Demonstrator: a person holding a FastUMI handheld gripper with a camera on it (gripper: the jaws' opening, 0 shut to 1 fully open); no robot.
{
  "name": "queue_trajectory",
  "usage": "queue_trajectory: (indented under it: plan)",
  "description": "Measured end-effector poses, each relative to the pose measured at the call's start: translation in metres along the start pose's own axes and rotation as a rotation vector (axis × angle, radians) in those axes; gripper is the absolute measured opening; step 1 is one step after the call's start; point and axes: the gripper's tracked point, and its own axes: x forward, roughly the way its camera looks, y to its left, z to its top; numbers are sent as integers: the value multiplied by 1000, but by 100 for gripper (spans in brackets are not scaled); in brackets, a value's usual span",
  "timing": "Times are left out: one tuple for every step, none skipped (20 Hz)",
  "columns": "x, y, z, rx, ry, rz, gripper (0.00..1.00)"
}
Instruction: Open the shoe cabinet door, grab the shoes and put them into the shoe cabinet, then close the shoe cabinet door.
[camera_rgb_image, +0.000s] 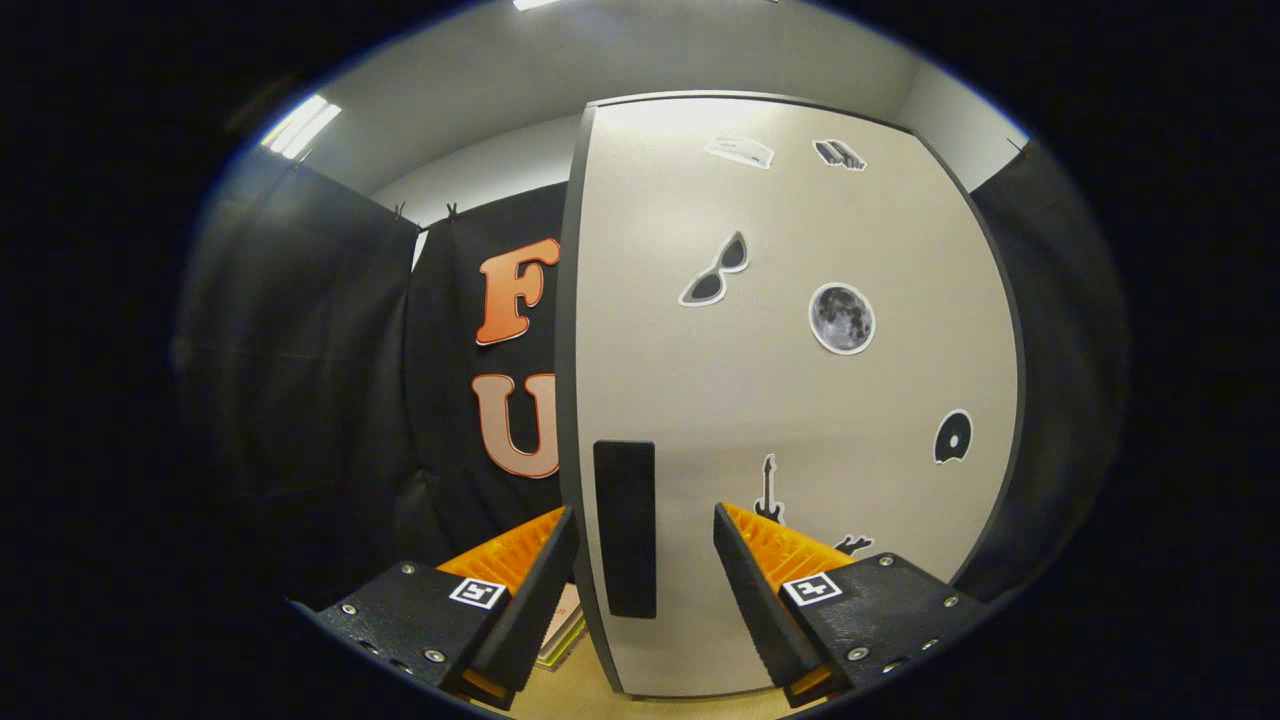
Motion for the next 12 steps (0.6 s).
queue_trajectory:
  plan:
    - [-12, 1, 1, -6, 9, 1, 86]
    - [-25, 0, 4, -15, 10, -2, 86]
    - [-38, -1, 8, -29, 0, -5, 86]
    - [-53, -3, 10, -37, -2, -15, 86]
    - [-67, -3, 12, -39, -4, -22, 86]
    - [-81, -4, 15, -36, -4, -31, 86]
    - [-98, -6, 16, -37, -3, -44, 86]
    - [-114, -10, 19, -45, -6, -64, 87]
    - [-130, -15, 22, -57, -18, -88, 87]
    - [-144, -17, 27, -65, -37, -106, 87]
    - [-157, -20, 28, -66, -43, -124, 87]
    - [-169, -21, 29, -63, -48, -132, 87]
